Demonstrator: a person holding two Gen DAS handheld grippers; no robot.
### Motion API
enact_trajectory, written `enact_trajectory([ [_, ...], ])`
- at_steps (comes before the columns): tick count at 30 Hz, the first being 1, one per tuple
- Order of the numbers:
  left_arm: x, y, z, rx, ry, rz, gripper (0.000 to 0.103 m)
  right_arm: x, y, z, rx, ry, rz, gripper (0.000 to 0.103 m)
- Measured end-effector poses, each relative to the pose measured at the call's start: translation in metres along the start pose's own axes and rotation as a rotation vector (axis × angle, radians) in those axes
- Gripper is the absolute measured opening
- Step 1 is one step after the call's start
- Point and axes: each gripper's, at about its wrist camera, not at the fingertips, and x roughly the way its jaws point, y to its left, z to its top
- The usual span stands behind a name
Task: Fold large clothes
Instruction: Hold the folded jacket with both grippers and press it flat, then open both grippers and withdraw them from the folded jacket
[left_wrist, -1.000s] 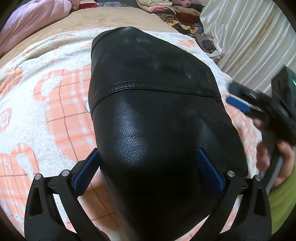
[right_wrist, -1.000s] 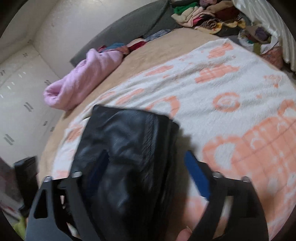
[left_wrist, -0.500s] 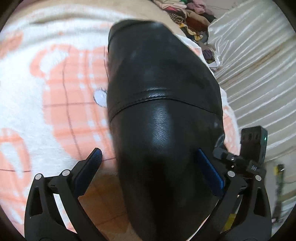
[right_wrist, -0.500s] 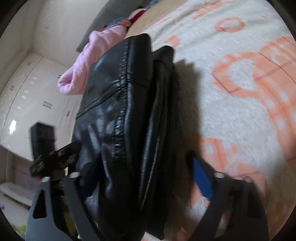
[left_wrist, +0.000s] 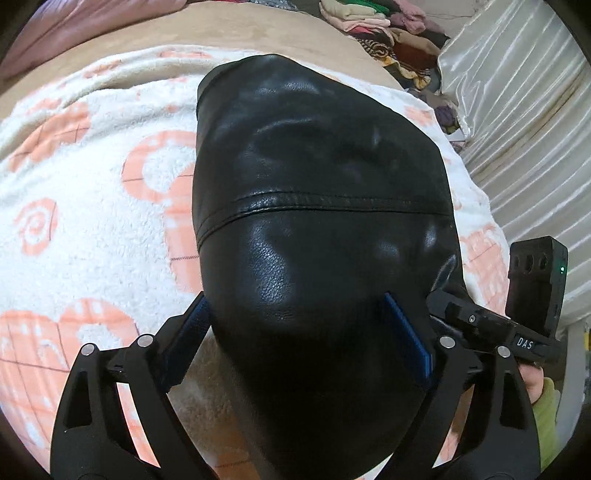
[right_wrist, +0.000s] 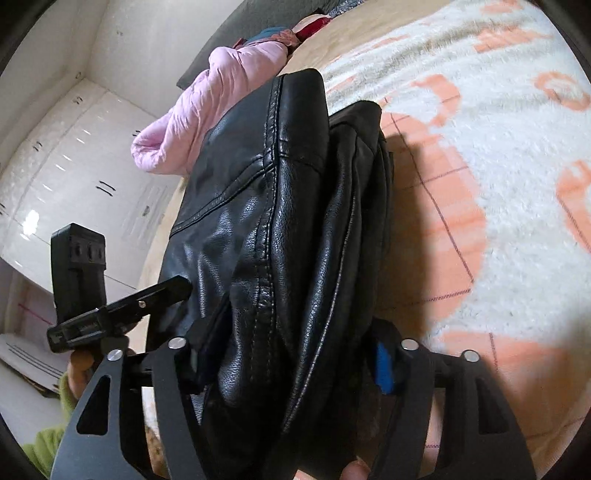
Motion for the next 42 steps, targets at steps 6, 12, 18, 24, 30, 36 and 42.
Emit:
enact_trajectory([
  [6, -0.01, -0.005, -0.002, 0.029, -0.008, 0.02, 0.084, -0.017, 0.013, -0.007, -0.056, -0.031, -0.14, 0.087],
  [12, -0.013, -0.017, 0.002, 0.036, -0.013, 0.042, 0.084, -0.031, 0.035, -0.012, -0.128, -0.089, -0.27, 0.094],
  [18, -0.032, -0.025, -0.004, 0.041, -0.051, 0.04, 0.087, -0.055, 0.056, -0.026, -0.19, -0.173, -0.34, 0.097],
  [24, -0.06, -0.035, -0.022, 0.07, -0.104, 0.058, 0.093, -0.078, 0.079, -0.056, -0.242, -0.267, -0.351, 0.098],
  [30, -0.084, -0.046, -0.044, 0.082, -0.144, 0.05, 0.093, -0.096, 0.099, -0.088, -0.293, -0.325, -0.376, 0.099],
  [36, -0.097, -0.051, -0.077, 0.086, -0.176, 0.053, 0.093, -0.103, 0.116, -0.12, -0.339, -0.348, -0.379, 0.099],
  [42, -0.104, -0.049, -0.117, 0.094, -0.227, 0.092, 0.093, -0.102, 0.118, -0.146, -0.36, -0.384, -0.426, 0.099],
])
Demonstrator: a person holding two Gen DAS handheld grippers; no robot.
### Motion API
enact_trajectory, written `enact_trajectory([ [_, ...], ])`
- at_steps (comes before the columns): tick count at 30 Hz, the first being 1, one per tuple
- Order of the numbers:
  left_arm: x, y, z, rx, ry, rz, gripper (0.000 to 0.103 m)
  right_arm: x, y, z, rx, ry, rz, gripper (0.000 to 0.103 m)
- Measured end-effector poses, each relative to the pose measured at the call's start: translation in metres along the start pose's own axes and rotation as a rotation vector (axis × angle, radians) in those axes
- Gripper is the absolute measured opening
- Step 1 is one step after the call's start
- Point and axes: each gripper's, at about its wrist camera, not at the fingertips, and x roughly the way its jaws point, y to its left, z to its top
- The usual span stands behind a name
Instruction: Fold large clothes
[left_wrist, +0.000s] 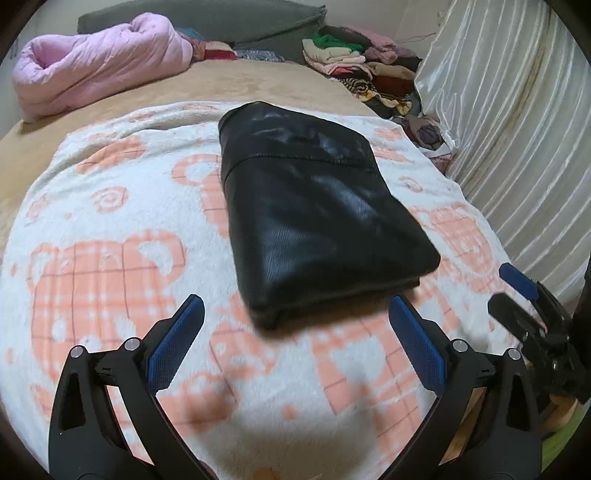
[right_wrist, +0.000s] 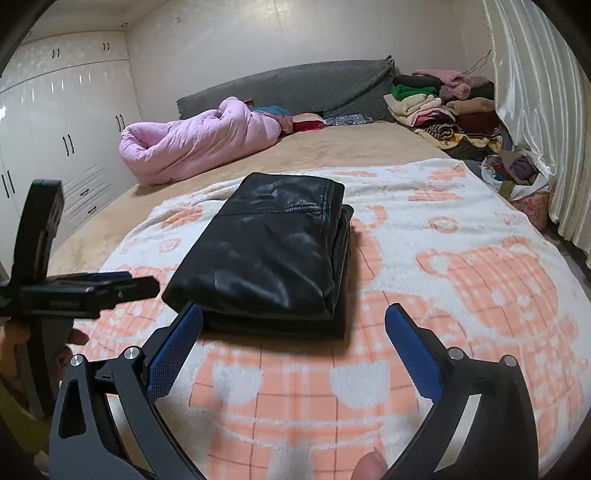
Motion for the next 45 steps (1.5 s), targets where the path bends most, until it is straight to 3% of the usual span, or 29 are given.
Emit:
enact_trajectory([
  [6, -0.008, 0.002, -0.028, -0.006, -0.021, 0.02, 0.093, -0.005, 0.003, -0.026, 0.0, -0.013, -0.035, 0.099],
  [15, -0.002, 0.01, -0.054, -0.029, 0.032, 0.039, 0.093, -0.015, -0.001, -0.048, 0.002, 0.009, -0.062, 0.099],
  [45, -0.008, 0.014, -0.057, -0.015, 0.016, 0.112, 0.094, -0.012, 0.006, -0.049, -0.005, 0.034, -0.061, 0.099],
])
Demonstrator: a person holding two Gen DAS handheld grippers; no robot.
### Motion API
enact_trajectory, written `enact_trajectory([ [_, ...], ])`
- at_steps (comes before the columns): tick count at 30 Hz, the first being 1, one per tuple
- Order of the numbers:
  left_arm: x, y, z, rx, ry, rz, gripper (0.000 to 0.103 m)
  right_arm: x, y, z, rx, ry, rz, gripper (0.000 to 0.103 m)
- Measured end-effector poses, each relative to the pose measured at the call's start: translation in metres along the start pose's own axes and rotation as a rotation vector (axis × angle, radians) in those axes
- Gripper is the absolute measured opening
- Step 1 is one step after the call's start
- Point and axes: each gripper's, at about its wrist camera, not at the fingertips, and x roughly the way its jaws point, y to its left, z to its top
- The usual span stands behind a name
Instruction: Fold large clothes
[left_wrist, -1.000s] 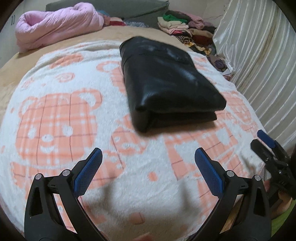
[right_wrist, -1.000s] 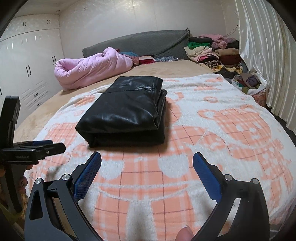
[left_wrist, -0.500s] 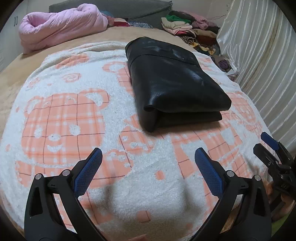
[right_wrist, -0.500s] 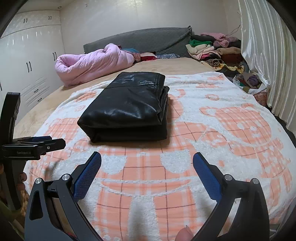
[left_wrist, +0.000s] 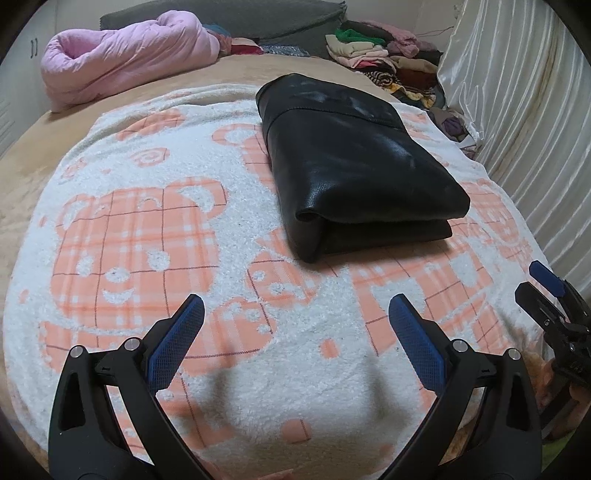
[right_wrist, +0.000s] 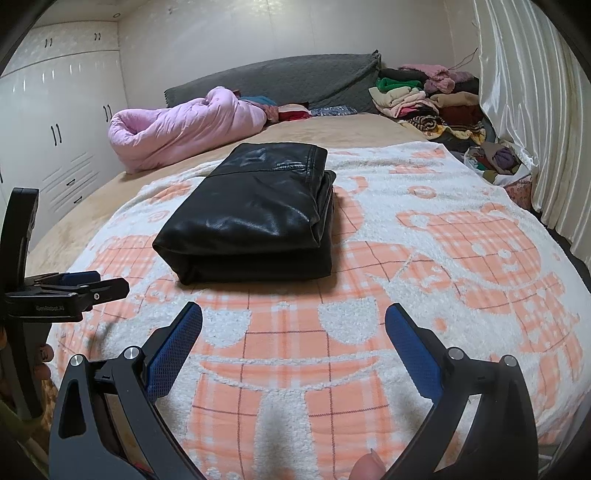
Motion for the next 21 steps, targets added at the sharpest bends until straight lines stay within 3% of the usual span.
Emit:
enact_trajectory([
  [21, -0.005, 0.0007, -0.0004, -0.006, -0.008, 0.007, 0.094, -0.0005, 0.0022, -0.0019, -0.011, -0.001, 0.002, 0.099],
])
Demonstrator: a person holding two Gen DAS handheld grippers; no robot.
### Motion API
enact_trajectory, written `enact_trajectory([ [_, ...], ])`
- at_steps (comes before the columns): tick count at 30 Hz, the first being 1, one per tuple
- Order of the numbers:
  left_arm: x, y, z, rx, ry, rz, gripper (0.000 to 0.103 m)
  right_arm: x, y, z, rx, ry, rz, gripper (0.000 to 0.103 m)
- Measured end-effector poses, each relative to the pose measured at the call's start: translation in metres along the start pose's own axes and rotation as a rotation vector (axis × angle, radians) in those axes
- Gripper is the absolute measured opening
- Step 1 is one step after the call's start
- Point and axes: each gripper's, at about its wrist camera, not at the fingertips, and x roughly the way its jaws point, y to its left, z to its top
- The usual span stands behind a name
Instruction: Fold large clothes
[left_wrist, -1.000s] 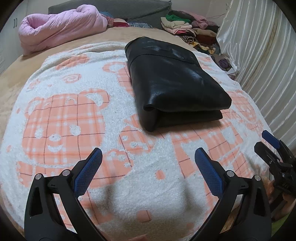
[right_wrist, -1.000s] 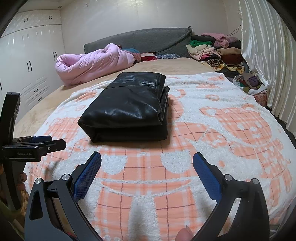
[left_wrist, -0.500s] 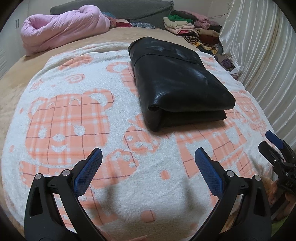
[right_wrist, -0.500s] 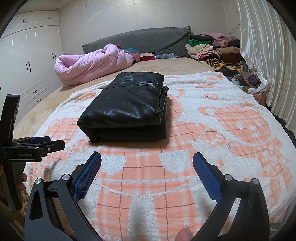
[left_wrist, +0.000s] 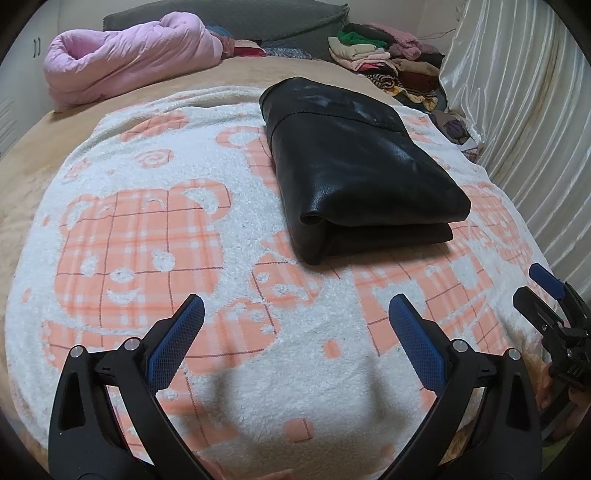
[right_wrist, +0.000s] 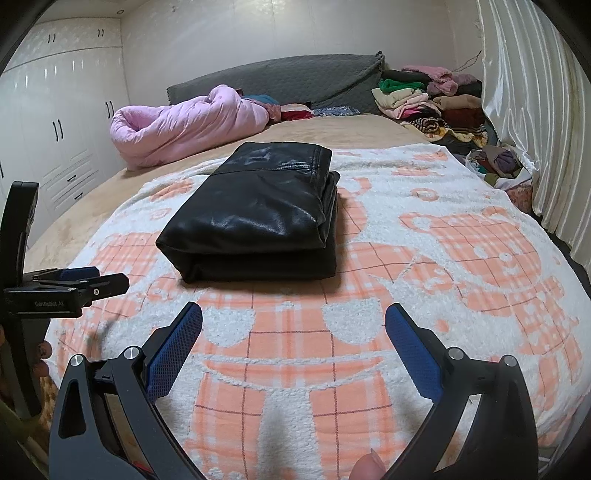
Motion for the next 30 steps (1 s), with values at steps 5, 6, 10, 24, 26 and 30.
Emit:
enact_trajectory([
  [5, -0.0003, 0.0, 0.0004, -0.002, -0.001, -0.001, 0.094, -0.0001, 0.0005, 0.0, 0.001, 0.0, 0.0, 0.099],
  [6, -0.0003, 0.0, 0.0004, -0.001, -0.001, -0.002, 0.093, -0.0003, 0.0002, -0.0004, 0.001, 0.0, 0.0, 0.099],
  [10, -0.002, -0.0003, 0.0002, -0.001, -0.004, 0.001, 0.094, -0.0003, 0.0004, 0.0003, 0.001, -0.001, 0.001, 0.099],
  [24, -0.0058, -0.0007, -0.0001, 0.0, -0.011, 0.001, 0.094, -0.0024, 0.0026, 0.0013, -0.005, -0.005, -0.002, 0.099],
  [26, -0.0074, -0.0008, -0.0005, 0.001, -0.014, 0.004, 0.094, -0.0043, 0.0039, 0.0023, -0.005, -0.007, -0.002, 0.099],
  [30, -0.009, -0.0018, -0.0004, 0.002, -0.016, 0.004, 0.094, -0.0069, 0.0041, 0.0029, -0.006, -0.01, -0.004, 0.099],
])
